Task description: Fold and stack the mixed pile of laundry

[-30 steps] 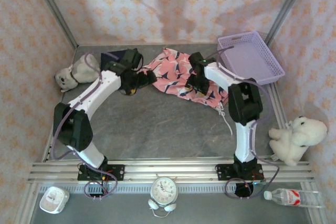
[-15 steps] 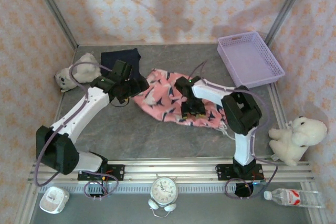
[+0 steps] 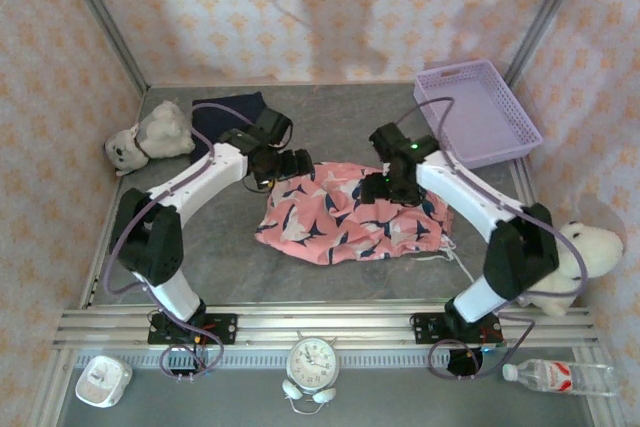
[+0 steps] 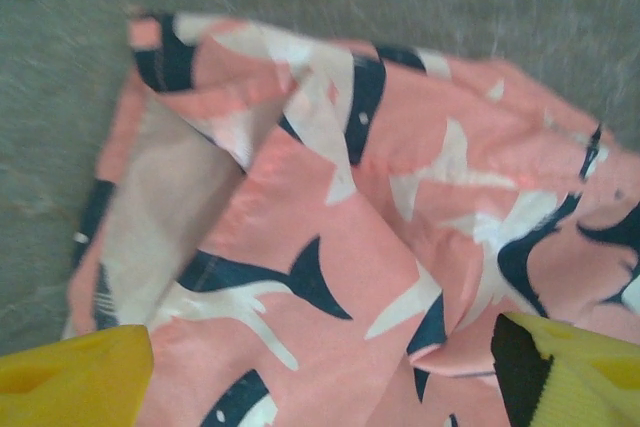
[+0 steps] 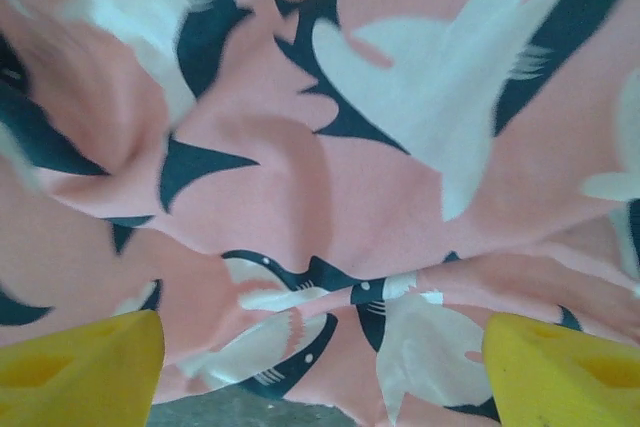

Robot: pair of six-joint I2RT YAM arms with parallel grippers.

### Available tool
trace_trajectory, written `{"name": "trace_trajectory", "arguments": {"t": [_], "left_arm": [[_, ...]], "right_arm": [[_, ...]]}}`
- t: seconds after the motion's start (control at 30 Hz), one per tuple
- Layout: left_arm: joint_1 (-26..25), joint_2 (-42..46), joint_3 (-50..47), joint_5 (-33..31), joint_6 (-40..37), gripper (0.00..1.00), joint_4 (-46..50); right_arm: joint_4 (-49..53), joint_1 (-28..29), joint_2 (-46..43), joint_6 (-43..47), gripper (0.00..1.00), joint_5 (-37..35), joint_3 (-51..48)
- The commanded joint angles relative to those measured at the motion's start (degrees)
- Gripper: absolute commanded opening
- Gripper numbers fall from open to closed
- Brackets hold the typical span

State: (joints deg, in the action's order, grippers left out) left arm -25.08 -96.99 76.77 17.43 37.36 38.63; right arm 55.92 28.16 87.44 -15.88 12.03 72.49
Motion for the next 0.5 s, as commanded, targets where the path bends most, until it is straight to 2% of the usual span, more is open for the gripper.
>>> {"name": "trace_trajectory", "arguments": {"t": [0.0,0.1,0.2,0.4,0.47], "left_arm": [[-0.4,-1.4,-0.2,1.2,-1.5,0.83,-1.5],[-0.5,-3.3,1.0,2.1,-3.3,0.76,-3.5],[-0.4,-6.6,3.6,1.8,-5.1,0.73,-3.5],[-0.4,-14.5,8.8,-2.2,-8.9,0.76,-2.1],[-0.2,-17.2,11.0,-3.0,-9.5,0.74,-1.3]], "right_arm": [[-0.3,-5.0,-6.3,-5.5,0.84,-0.3,-1.2],[-0.9,-11.7,-10.1,-8.8,0.84,-0.7,-5.9],[-3.3,-17.1,-11.6,-10.1,0.84,2.4,-10.6],[-7.4,-19.3,-5.8,-13.3,0.83,1.0,-14.7],[-8.0,-19.7,-3.1,-14.9,0.83,-0.2,-15.3]]}}
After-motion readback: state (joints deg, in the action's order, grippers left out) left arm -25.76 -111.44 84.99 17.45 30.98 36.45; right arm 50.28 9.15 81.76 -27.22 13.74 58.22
